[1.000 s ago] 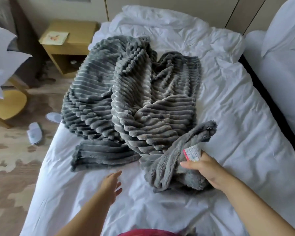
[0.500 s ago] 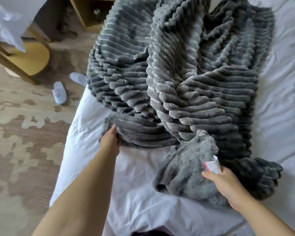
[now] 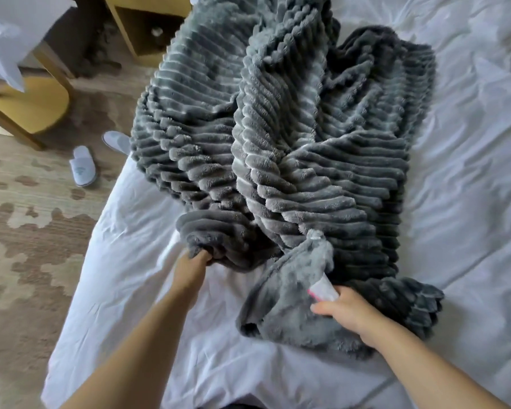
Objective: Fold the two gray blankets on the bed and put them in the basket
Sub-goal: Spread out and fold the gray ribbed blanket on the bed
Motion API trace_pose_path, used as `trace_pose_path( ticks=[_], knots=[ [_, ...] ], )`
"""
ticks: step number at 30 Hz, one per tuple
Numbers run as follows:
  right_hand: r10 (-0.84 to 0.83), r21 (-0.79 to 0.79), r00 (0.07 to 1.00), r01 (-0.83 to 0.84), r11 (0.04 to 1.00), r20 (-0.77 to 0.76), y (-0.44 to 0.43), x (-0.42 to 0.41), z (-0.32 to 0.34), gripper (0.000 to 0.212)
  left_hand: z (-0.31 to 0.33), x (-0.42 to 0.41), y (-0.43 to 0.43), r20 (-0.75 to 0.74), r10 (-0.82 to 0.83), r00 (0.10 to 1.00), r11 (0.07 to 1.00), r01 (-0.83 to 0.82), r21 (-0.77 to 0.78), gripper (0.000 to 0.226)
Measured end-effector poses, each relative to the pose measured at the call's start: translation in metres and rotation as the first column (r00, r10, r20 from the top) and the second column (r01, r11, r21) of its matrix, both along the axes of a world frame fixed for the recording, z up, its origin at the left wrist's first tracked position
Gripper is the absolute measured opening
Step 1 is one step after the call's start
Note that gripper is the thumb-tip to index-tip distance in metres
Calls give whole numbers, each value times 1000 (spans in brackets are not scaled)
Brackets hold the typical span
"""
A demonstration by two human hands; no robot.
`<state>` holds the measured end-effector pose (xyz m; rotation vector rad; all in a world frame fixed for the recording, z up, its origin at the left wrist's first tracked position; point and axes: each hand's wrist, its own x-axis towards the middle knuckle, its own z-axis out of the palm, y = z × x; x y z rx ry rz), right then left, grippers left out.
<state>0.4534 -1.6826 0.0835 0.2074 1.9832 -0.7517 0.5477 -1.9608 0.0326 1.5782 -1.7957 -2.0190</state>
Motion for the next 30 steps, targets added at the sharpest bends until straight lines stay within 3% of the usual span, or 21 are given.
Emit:
trace_pose_path(
  ticks=[3,7,8,10,12,13,14,15,17,19,20,22,25,28,30],
  knots=[
    [87,-36,995,-85,996,53,13,-18,38,32,60,-36,14,-114,-35,993,998,40,48,18],
    [-203,-365,941,94,926,-272,7,-98,163,11,206,-111,8,-356,-131,925,984,77,-162,11],
    [-327,-471,874,133,872,-358,7,-116,204,11,247,-124,10,-435,-169,884,971,75,-226,14],
    [-592,-707,659,127,696,-465,14,-137,282,15,321,-135,21,-615,-208,761,952,14,-304,20],
    [-786,-889,453,-33,456,-420,34,-140,338,12,372,-133,33,-764,-173,621,957,-76,-279,20],
    [-824,-921,415,-116,372,-385,47,-136,352,7,386,-130,39,-795,-167,583,952,-115,-284,20],
    [-825,-923,414,-163,348,-384,58,-132,356,7,390,-126,44,-793,-168,586,941,-145,-306,21],
    [-802,-911,435,-140,388,-409,67,-130,348,13,386,-123,47,-766,-163,622,933,-156,-325,22],
    [-678,-809,569,37,586,-465,81,-122,313,20,363,-114,55,-664,-136,735,943,-109,-313,21],
    [-460,-555,768,166,815,-445,92,-107,264,20,335,-97,62,-573,-90,815,963,-76,-259,11],
    [-401,-445,814,201,873,-419,97,-98,240,19,323,-87,65,-541,-60,839,964,-92,-250,7],
    [-430,-370,816,290,883,-386,106,-81,203,17,306,-65,73,-512,-9,859,957,-140,-252,10],
    [-572,-423,751,424,801,-331,112,-60,177,18,298,-40,84,-505,-15,863,947,-150,-284,13],
    [-625,-455,648,440,774,-435,117,-49,185,16,313,-20,95,-521,-26,853,897,-210,-388,17],
    [-718,-607,587,431,668,-373,119,-45,210,21,333,-7,104,-597,-50,800,894,-232,-384,22]
  ],
)
